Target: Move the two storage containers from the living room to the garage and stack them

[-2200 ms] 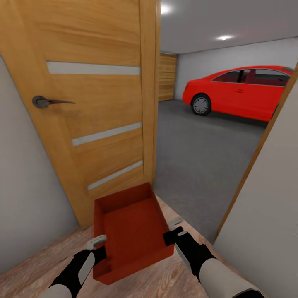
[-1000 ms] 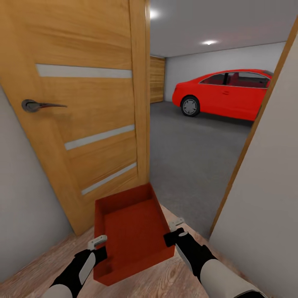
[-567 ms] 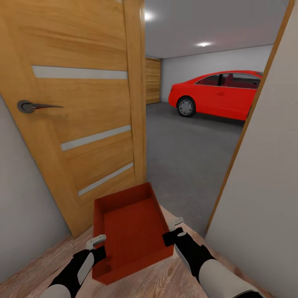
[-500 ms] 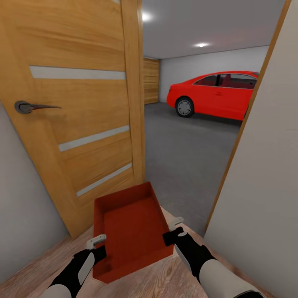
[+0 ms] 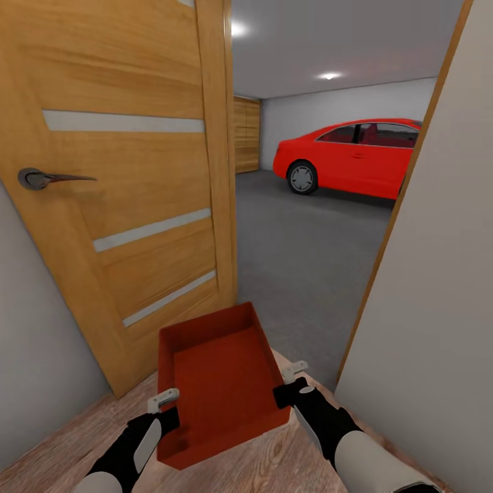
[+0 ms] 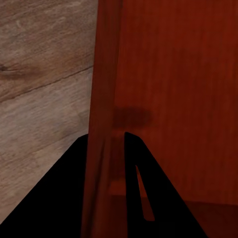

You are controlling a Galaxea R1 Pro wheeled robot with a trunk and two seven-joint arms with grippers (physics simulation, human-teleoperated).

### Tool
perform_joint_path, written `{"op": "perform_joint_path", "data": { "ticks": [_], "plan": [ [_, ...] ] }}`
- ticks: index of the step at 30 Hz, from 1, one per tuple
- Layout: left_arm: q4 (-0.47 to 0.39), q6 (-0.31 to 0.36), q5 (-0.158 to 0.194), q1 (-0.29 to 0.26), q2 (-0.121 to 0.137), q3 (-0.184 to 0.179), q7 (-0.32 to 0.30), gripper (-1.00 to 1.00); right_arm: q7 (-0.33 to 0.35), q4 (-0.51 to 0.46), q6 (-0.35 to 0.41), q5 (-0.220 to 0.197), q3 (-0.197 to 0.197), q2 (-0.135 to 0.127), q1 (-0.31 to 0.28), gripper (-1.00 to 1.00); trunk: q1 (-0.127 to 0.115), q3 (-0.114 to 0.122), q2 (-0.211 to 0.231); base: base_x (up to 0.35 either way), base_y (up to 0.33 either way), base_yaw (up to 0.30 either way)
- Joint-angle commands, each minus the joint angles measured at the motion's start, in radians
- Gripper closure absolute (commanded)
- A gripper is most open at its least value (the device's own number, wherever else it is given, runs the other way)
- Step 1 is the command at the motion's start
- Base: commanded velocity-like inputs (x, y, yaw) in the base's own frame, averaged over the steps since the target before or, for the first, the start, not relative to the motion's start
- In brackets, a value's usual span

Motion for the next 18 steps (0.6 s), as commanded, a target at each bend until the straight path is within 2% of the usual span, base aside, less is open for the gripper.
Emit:
{"op": "perform_joint_path", "data": {
  "ticks": [1, 8, 18],
  "plan": [
    [-0.003, 0.006, 0.005, 0.006, 0.005, 0.0, 0.008, 1.0, 0.002, -0.001, 0.007, 0.015, -0.001, -0.002, -0.003, 1.0, 0.0, -0.001, 0.0, 0.0, 0.0, 0.0],
    [-0.001, 0.007, 0.01, 0.008, 0.007, 0.0, 0.008, 1.0, 0.001, -0.003, 0.007, 0.017, 0.0, 0.0, 0.006, 1.0, 0.0, -0.001, 0.0, -0.007, 0.0, 0.0],
    [0.0, 0.009, 0.012, 0.008, 0.01, 0.0, 0.008, 1.0, 0.003, -0.004, 0.008, 0.017, 0.001, 0.002, 0.009, 1.0, 0.0, -0.001, 0.0, -0.258, 0.0, 0.0]
  ]
}}
